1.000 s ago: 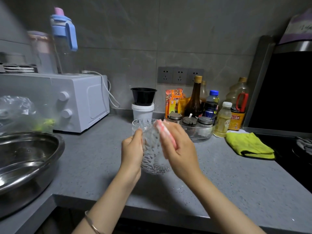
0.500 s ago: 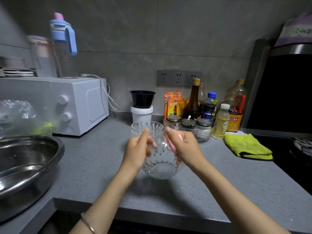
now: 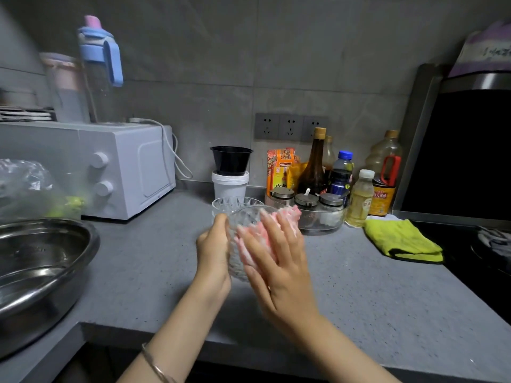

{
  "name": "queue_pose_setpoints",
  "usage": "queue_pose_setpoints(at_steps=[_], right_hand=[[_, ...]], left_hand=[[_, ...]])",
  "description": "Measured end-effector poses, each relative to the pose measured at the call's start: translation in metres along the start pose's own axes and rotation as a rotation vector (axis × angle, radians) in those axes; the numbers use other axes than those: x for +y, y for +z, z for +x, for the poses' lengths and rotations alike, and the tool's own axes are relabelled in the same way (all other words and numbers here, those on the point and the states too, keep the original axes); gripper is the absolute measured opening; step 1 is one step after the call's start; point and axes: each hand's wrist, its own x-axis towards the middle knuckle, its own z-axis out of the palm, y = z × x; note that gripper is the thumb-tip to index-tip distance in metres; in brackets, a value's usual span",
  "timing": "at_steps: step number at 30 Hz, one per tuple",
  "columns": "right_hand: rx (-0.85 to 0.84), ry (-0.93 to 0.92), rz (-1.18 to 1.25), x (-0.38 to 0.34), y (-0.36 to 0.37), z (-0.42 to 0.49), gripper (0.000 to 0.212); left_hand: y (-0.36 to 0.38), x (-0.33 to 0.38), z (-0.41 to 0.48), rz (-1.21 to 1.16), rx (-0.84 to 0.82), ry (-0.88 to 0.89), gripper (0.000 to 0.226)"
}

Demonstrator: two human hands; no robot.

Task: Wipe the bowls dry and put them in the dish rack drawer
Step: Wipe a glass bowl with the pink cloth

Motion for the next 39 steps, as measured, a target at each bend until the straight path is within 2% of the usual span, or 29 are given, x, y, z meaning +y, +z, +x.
queue_pose_setpoints(at_steps=[2, 4, 6, 8, 10, 13, 15, 18, 21, 23, 26, 28, 30, 33, 35, 39], right_hand=[[0.040, -0.022, -0.065, 0.004, -0.002, 0.013, 0.042], [0.085, 0.136, 0.058, 0.005, -0.008, 0.028, 0.041], [0.171, 0.361, 0.373, 0.001, -0.016, 0.039, 0.038], [0.287, 0.649, 0.807, -0.001, -0.017, 0.044, 0.029], [0.329, 0.919, 1.067, 0.004, -0.008, 0.041, 0.029], [0.349, 1.132, 1.159, 0.010, 0.008, 0.035, 0.045], [0.377, 1.164, 1.145, 0.015, 0.007, 0.038, 0.050], [0.367, 1.084, 1.084, 0.019, -0.008, 0.043, 0.050], [0.343, 0.878, 0.952, 0.021, -0.016, 0.043, 0.050], [0.317, 0.640, 0.812, 0.024, -0.018, 0.038, 0.047], [0.180, 0.305, 0.581, 0.032, -0.022, 0.030, 0.038], [0.076, 0.183, 0.458, 0.032, -0.026, 0.026, 0.041], [-0.009, 0.143, 0.425, 0.032, -0.031, 0.026, 0.048], [-0.122, 0.237, 0.451, 0.031, -0.040, 0.041, 0.046], [-0.266, 0.205, 0.278, 0.031, -0.047, 0.055, 0.048], [-0.659, -0.066, -0.195, 0.029, -0.060, 0.061, 0.063]], left_hand=[[0.002, -0.002, -0.002, 0.037, -0.015, 0.030, 0.031], [0.004, -0.004, -0.002, 0.058, 0.015, 0.027, 0.023], [0.007, -0.005, 0.000, -0.021, 0.056, -0.007, 0.021], [0.011, -0.005, 0.000, -0.134, 0.066, -0.052, 0.027], [0.014, -0.006, -0.002, -0.202, 0.056, -0.094, 0.032], [0.018, -0.007, -0.005, -0.232, 0.002, -0.119, 0.031], [0.015, -0.009, -0.004, -0.196, -0.041, -0.139, 0.031], [0.006, -0.013, 0.004, 0.024, -0.125, -0.182, 0.048], [-0.009, -0.009, 0.008, 0.275, -0.410, -0.303, 0.068], [-0.021, -0.002, 0.010, 0.335, -0.603, -0.459, 0.076], [-0.035, 0.006, 0.014, 0.172, -0.780, -0.708, 0.088], [-0.040, 0.007, 0.013, -0.041, -0.763, -0.803, 0.084], [-0.043, 0.004, 0.012, -0.156, -0.723, -0.771, 0.073], [-0.043, -0.003, 0.011, -0.087, -0.696, -0.602, 0.068], [-0.042, -0.005, 0.007, -0.029, -0.686, -0.477, 0.058], [-0.039, -0.004, 0.002, 0.011, -0.676, -0.302, 0.044]])
